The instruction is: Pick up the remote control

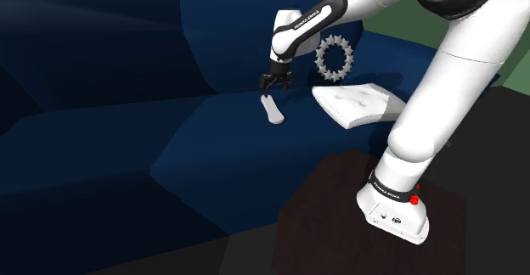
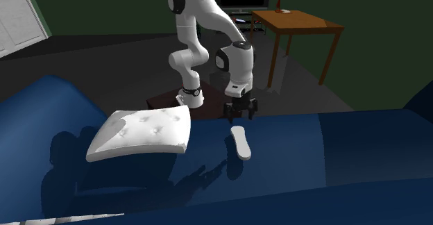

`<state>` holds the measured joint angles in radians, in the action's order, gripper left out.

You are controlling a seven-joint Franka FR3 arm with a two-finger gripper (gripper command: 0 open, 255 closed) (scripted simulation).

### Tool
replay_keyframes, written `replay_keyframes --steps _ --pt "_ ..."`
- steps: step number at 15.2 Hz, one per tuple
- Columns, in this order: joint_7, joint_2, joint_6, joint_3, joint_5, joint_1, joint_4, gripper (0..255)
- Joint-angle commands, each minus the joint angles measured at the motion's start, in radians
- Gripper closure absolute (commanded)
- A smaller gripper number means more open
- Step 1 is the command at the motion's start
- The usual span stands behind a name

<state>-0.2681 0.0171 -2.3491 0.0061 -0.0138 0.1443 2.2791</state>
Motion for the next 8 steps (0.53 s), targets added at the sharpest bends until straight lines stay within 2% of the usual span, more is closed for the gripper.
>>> replay_keyframes --steps 1,3,8 --pt "-0.045 -0.074 -0.051 -0.004 0.012 0.005 -0.029 0" --pt "-0.081 -0.144 -0.088 -0.014 0.021 0.011 -0.067 0" --pt "-0.087 -0.192 -0.143 -0.017 0.022 0.011 -0.06 0"
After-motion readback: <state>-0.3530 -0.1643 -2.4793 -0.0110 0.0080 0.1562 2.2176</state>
